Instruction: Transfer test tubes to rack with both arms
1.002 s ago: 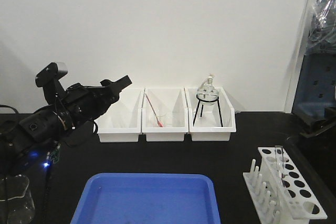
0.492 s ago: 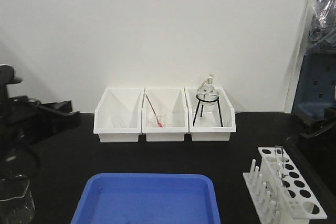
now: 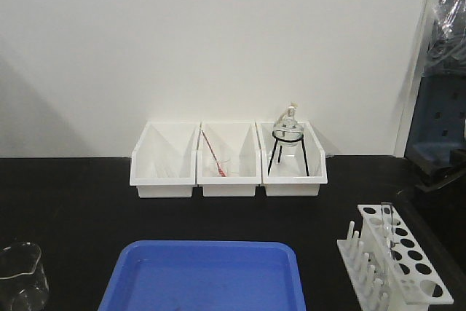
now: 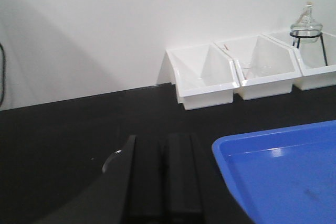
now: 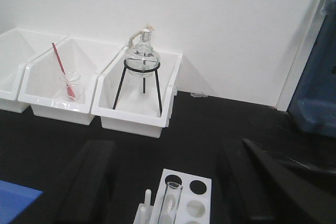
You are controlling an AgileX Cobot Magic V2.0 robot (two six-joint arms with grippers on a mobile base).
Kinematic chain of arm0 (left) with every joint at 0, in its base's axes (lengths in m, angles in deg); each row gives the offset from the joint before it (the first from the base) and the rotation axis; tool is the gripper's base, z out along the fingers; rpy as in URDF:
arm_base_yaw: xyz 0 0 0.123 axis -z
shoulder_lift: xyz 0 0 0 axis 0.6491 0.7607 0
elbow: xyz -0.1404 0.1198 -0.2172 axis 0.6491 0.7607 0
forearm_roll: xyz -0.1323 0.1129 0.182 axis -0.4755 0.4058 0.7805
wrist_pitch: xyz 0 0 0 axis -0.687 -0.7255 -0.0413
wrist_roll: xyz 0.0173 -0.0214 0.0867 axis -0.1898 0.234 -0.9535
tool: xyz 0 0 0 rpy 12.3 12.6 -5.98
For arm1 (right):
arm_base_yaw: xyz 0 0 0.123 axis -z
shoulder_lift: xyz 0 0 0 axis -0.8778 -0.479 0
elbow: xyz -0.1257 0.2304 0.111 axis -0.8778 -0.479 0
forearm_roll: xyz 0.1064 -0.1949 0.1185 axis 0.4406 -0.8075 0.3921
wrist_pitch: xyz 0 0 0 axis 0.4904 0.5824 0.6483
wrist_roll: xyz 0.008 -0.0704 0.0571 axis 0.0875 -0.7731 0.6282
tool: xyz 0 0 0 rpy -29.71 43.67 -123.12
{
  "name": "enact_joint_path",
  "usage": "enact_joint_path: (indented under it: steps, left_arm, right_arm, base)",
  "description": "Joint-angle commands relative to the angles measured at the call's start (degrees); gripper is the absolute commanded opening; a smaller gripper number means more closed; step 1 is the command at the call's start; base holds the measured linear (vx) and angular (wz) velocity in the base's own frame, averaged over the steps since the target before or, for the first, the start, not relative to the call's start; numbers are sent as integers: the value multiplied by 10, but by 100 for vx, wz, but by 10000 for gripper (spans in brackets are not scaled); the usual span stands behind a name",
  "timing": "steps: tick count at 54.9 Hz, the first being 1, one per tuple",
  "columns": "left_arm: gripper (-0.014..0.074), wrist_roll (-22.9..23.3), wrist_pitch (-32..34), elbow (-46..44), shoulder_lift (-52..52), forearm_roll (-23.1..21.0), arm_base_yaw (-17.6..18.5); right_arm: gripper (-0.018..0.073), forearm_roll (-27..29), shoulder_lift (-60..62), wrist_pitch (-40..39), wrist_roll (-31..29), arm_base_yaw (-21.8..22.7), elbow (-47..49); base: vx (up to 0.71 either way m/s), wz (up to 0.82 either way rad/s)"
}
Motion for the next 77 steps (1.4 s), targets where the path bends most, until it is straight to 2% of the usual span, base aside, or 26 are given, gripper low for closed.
enact_joint_path:
  steps: [1, 11, 14, 29, 70, 77]
  left_arm:
    - [-9, 7, 48, 59, -83, 2, -14]
    - [-8, 8, 39, 169, -228, -8, -29]
    - [-8, 8, -6, 166, -259, -22, -31]
    - [-8, 8, -29, 166, -247, -26, -32]
    - [-8, 7, -29, 166, -247, -26, -32]
    - [-8, 7, -29, 166, -247, -26, -32]
  right_arm:
    - [478, 8, 18, -18, -1, 2, 17]
    - [478, 8, 18, -18, -1, 2, 17]
    - [478, 8, 18, -18, -1, 2, 17]
    - [478, 8, 19, -19, -1, 2, 17]
    - [475, 7, 20, -14, -2, 2, 17]
    - [450, 33, 56, -4, -13, 1, 5]
  base:
    - [0, 0]
    - [0, 0]
    - [0, 0]
    - [0, 0]
    - [0, 0]
    - [0, 0]
